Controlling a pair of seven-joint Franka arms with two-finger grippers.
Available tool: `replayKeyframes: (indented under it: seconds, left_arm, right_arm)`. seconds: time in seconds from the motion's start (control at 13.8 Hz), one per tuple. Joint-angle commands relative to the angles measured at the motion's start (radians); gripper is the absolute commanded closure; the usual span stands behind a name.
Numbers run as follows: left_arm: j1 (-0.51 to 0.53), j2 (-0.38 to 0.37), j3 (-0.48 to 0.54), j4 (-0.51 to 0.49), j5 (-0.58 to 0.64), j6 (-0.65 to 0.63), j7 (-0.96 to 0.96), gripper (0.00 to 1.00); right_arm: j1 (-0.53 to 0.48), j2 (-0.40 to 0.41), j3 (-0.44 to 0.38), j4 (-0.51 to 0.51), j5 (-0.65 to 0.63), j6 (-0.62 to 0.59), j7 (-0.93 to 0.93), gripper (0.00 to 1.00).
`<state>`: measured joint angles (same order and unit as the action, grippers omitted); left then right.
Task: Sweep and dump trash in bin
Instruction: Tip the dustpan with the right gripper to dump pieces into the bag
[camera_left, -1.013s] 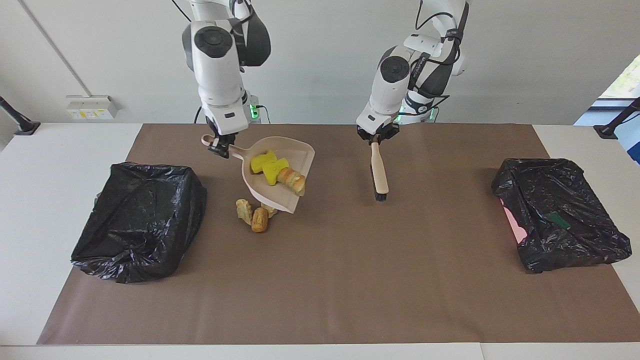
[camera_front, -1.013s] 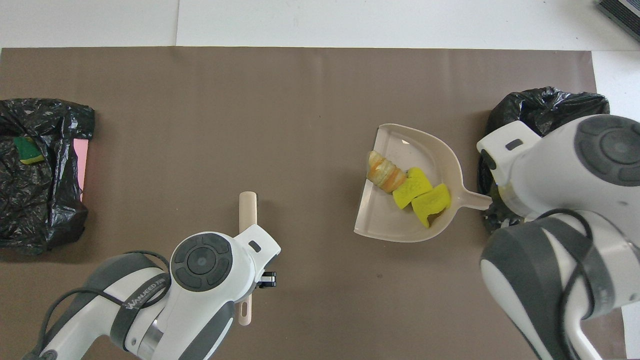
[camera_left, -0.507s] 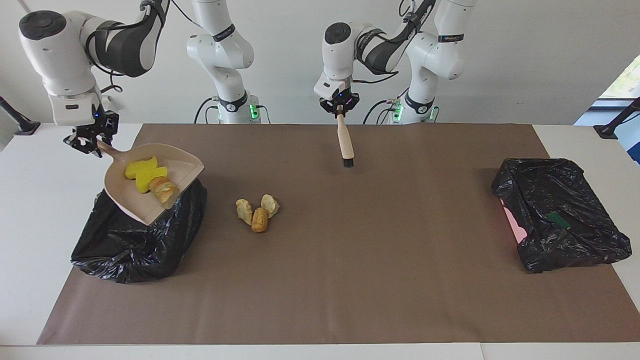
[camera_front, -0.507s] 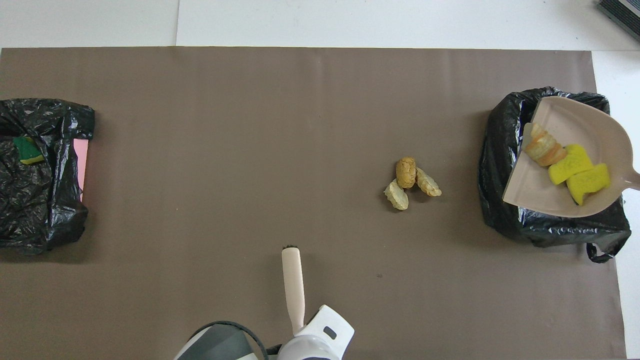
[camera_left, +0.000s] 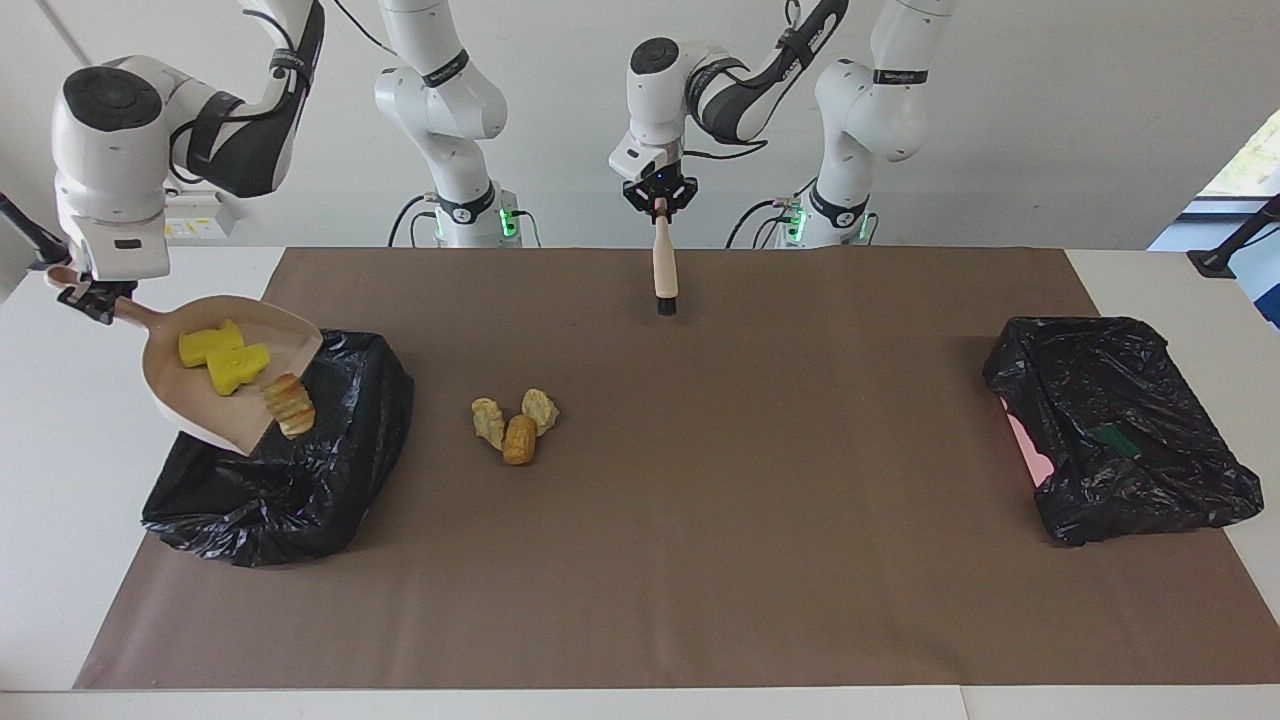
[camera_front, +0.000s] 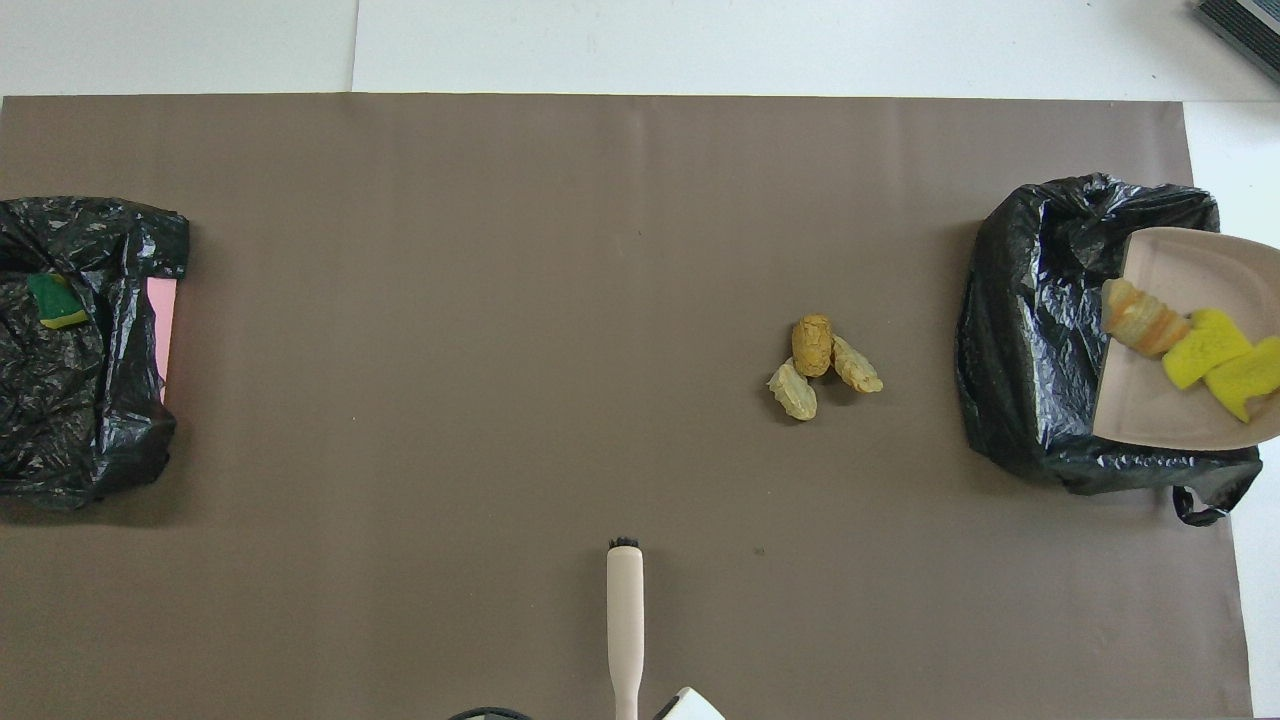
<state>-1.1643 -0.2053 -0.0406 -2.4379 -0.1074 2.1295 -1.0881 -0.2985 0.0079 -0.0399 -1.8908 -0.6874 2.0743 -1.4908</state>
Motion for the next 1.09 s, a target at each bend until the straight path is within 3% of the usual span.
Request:
replayKeyframes:
  seconds: [0.0,0.22,0.65,1.01]
  left_arm:
    - [-0.018,-0.037,0.015,-0.052,-0.008,0.041,-0.018,1.00]
    - [-0.020,-0.040,0.015,-0.069,-0.008,0.056,-0.018,1.00]
    - [-0.031,-0.032,0.015,-0.081,-0.008,0.070,-0.018,1.00]
    - [-0.086,0.044,0.015,-0.078,-0.009,0.142,-0.085,1.00]
  right_arm:
    - [0.025,0.024,0.011,0.015,-0.131,0.015,-0.040,1.00]
    - [0.085,0.023,0.011,0.009,-0.294,0.015,-0.091,1.00]
    - [0.139,0.004,0.014,0.010,-0.441,-0.019,-0.098,1.00]
    - [0.304,-0.039,0.014,0.082,-0.468,-0.282,-0.112,1.00]
